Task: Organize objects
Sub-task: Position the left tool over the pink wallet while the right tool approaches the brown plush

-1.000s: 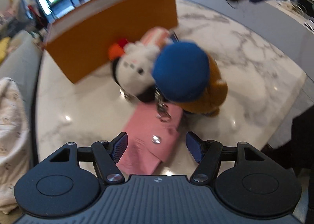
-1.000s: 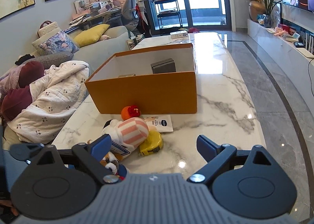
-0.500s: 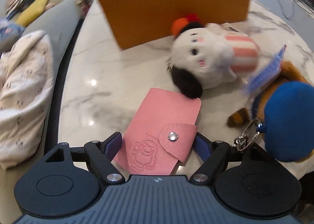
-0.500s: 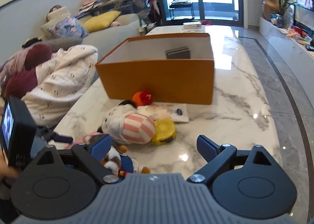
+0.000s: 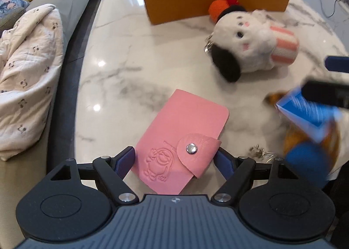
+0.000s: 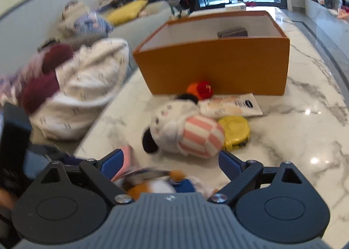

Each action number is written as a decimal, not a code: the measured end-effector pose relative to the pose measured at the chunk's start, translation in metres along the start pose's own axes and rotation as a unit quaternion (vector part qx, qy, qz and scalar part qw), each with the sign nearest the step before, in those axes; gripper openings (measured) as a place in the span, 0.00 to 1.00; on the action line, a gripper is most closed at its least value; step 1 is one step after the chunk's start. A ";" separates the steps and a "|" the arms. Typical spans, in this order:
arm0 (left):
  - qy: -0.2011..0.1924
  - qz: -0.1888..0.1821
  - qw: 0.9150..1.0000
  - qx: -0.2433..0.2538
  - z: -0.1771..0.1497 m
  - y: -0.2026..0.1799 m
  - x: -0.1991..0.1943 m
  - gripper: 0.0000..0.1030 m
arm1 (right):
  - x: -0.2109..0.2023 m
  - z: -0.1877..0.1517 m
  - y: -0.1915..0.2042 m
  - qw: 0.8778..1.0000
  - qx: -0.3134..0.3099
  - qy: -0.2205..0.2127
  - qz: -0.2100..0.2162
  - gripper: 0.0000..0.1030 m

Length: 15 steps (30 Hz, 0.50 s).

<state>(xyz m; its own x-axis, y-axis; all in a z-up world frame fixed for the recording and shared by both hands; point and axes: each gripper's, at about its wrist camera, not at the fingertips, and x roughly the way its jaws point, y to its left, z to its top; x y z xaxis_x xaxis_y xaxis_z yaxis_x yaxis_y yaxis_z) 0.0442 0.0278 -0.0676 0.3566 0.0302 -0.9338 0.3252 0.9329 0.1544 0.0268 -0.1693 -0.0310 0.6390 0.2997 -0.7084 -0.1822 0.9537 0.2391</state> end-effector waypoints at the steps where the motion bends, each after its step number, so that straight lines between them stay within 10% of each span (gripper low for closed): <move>1: 0.002 0.004 1.000 0.002 0.000 0.000 0.001 0.90 | 0.002 -0.004 0.002 1.000 -0.017 0.010 -0.009 0.91; 8: 0.007 0.016 1.000 0.014 -0.001 -0.003 0.003 0.90 | -0.005 -0.034 0.000 0.997 -0.076 -0.017 -0.024 0.92; 15: 0.004 0.007 1.000 0.003 -0.002 0.001 0.001 0.90 | -0.022 -0.051 0.037 0.982 -0.169 -0.054 0.057 0.92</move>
<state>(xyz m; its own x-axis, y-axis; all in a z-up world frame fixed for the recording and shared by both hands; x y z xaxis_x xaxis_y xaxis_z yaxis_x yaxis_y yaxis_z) 0.0436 0.0297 -0.0694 0.3538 0.0456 -0.9342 0.3254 0.9304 0.1687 -0.0327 -0.1390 -0.0403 0.6719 0.4175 -0.6117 -0.4834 0.8730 0.0648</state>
